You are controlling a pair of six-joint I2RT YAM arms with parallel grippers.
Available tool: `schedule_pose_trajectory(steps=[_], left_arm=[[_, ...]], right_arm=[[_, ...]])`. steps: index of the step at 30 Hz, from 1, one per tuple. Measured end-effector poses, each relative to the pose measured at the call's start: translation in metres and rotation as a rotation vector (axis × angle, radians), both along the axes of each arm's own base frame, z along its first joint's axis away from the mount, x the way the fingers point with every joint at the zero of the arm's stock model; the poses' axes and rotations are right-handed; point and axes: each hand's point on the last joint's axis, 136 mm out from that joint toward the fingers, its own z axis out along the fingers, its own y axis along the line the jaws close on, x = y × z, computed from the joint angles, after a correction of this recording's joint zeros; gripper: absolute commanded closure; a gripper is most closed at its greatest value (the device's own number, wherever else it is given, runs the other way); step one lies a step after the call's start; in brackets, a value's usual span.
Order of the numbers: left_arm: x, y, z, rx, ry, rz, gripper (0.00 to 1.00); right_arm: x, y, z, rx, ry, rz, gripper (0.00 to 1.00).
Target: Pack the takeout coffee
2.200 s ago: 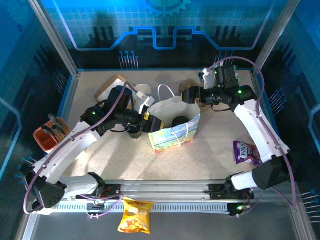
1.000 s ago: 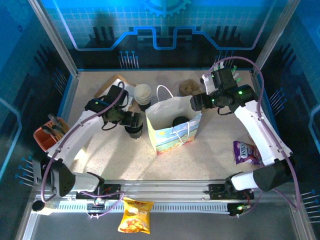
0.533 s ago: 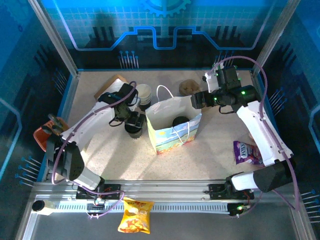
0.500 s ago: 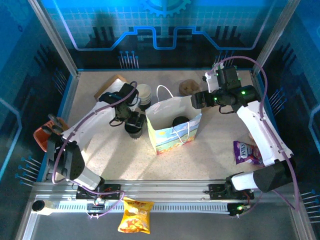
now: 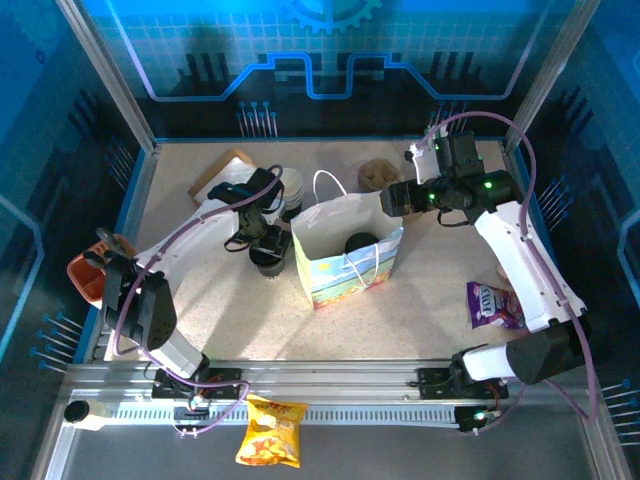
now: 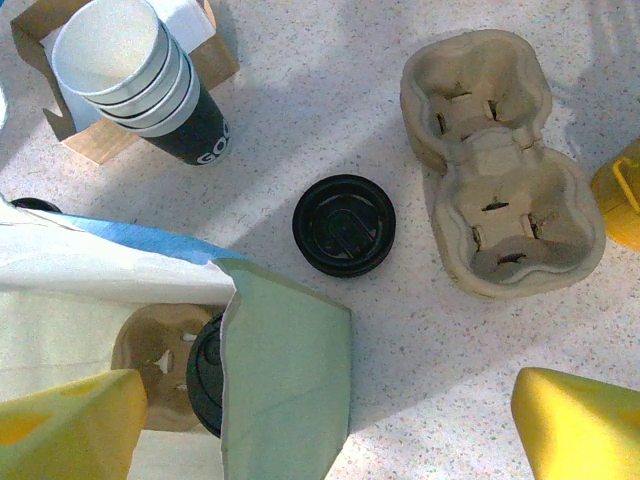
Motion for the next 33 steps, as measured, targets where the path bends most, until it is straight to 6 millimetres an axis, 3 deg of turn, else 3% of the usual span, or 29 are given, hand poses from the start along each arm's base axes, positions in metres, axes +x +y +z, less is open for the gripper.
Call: schedule_pose_trajectory(steps=[14,33], left_arm=[[-0.0044,0.0005,-0.008,0.031,0.033,-0.023,0.21],[-0.0046,0.0002,-0.0088,0.053,0.073,-0.048,0.2]], right_arm=[[-0.0009,-0.0011,-0.0054,-0.003,0.013,0.0,0.05],[-0.0011,-0.0011,-0.0089,-0.006,0.022,0.001,0.05]])
